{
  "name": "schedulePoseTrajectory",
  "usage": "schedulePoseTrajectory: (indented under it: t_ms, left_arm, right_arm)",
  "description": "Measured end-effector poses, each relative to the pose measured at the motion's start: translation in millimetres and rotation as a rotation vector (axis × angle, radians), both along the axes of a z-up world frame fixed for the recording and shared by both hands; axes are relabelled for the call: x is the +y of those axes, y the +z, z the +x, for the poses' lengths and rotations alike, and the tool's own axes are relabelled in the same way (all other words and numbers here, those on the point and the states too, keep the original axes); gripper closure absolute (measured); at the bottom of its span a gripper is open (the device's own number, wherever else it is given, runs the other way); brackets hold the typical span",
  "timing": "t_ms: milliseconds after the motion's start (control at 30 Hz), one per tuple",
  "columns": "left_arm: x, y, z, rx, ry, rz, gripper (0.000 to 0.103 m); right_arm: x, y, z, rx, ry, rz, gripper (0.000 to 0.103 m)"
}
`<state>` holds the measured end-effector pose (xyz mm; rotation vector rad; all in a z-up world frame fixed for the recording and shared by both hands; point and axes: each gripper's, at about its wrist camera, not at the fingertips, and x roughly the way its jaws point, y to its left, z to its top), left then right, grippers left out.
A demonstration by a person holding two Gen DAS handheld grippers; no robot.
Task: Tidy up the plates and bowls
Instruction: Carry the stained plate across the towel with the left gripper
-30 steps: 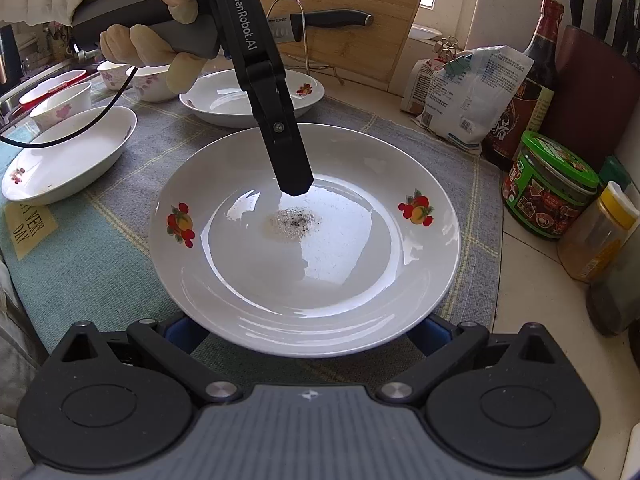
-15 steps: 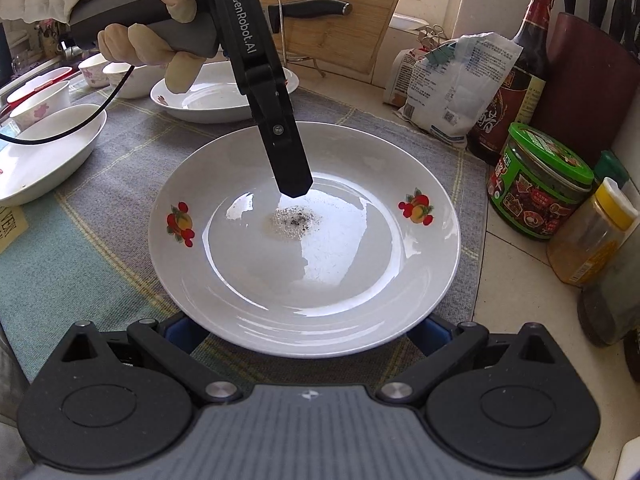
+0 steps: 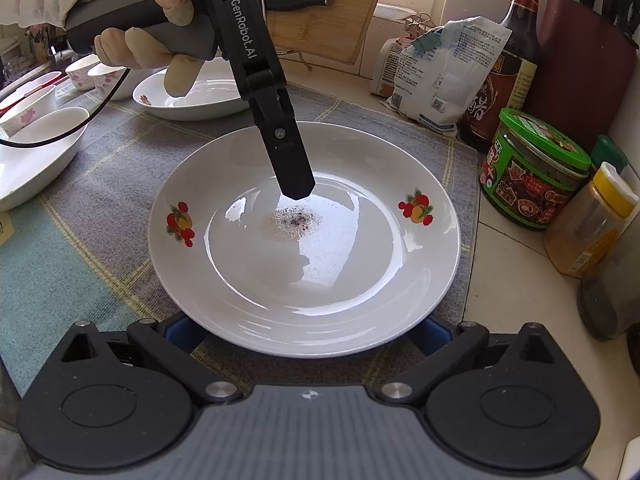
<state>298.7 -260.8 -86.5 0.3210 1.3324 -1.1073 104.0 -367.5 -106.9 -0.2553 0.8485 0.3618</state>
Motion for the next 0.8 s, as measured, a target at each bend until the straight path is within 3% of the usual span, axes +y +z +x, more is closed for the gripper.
schedulePoseTrajectory:
  t_ms: [800]
  left_arm:
    - [-4.3, -3.3, 2.9, -0.014, -0.001, -0.012, 0.02]
  right_arm:
    - [-3.2, -1.2, 2.5, 0.015, -0.023, 0.017, 0.0]
